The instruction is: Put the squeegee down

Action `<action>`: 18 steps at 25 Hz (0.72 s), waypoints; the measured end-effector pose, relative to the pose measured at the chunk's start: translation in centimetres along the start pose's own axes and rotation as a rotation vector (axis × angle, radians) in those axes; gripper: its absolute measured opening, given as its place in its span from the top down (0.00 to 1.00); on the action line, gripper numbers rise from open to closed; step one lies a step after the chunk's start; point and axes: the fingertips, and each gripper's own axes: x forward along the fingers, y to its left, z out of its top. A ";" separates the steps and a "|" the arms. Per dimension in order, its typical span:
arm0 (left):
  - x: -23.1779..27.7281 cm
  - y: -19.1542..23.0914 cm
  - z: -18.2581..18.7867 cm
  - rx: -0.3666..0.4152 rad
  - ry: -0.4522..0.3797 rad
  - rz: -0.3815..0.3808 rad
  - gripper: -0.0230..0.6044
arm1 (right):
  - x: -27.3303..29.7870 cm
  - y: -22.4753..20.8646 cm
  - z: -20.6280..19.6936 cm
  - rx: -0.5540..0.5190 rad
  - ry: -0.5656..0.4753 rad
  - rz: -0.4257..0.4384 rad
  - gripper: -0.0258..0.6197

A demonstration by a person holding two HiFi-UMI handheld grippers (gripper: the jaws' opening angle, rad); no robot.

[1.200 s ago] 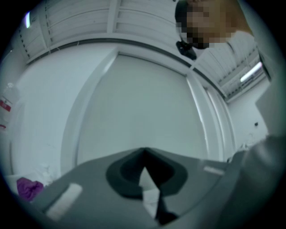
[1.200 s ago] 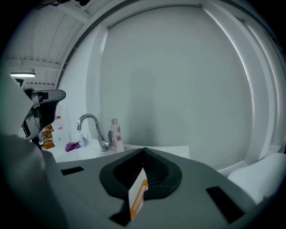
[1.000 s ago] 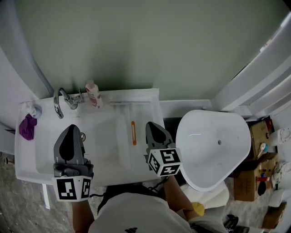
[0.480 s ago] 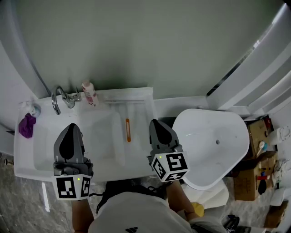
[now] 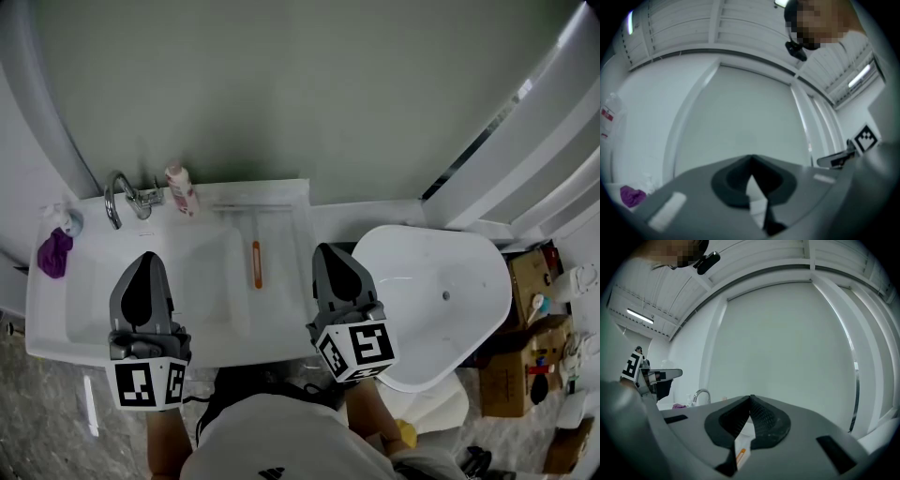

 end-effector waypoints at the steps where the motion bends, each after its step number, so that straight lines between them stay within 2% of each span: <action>1: -0.1 -0.2 0.1 0.001 -0.001 0.001 0.95 | -0.2 0.0 0.2 -0.005 -0.006 0.003 0.96; 18: -1.2 -1.3 0.9 0.019 -0.008 0.013 0.95 | -1.2 0.2 1.2 -0.001 -0.044 0.030 0.96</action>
